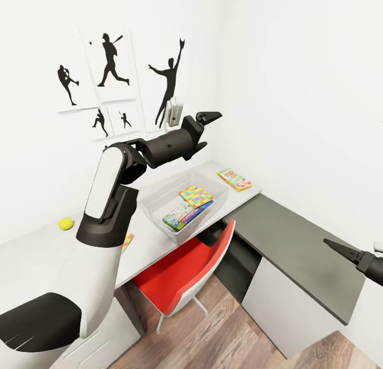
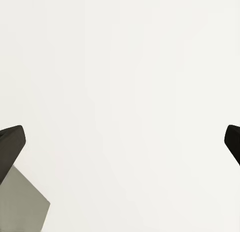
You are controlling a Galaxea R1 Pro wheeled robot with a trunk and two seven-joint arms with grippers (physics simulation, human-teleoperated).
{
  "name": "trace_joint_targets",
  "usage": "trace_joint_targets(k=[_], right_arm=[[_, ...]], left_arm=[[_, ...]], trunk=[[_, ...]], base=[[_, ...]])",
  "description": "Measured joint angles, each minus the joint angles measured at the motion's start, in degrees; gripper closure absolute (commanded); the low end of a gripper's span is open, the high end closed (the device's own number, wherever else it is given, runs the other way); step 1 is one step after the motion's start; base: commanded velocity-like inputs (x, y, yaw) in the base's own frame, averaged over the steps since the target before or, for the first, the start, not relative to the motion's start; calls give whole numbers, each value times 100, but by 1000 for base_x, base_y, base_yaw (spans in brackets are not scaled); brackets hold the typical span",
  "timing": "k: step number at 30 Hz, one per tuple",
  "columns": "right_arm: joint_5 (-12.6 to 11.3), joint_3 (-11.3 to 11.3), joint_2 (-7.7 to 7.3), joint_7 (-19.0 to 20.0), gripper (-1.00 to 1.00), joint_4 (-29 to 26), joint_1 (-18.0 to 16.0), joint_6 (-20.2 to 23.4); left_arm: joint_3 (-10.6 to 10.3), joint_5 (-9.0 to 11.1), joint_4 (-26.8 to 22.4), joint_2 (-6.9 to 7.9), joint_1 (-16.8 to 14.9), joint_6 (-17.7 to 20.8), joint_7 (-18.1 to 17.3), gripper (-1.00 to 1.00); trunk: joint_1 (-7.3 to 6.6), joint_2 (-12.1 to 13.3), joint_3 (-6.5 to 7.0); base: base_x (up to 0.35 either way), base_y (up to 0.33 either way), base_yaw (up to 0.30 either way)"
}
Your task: Put all the toys in the child's room - the three board games (two on the bed and one on the table), the two jigsaw puzzles on the table, and the tennis ball on the table - inside the toy box on the table in the child's room.
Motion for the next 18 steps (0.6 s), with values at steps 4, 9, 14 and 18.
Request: trace_joint_targets(k=[4, 9, 14, 18], right_arm=[[0, 0, -1, 0, -100, 0, 0, 0], [0, 0, 1, 0, -100, 0, 0, 0], [0, 0, 1, 0, -100, 0, 0, 0], [0, 0, 0, 0, -100, 0, 0, 0]], left_arm=[[1, 0, 0, 0, 0, 0, 0, -100], [2, 0, 0, 0, 0, 0, 0, -100], [2, 0, 0, 0, 0, 0, 0, -100], [-2, 0, 0, 0, 0, 0, 0, -100]], trunk=[[0, 0, 17], [0, 0, 38], [0, 0, 61], [0, 0, 79]], base=[[0, 0, 219], [0, 0, 237], [0, 0, 247], [0, 0, 251]])
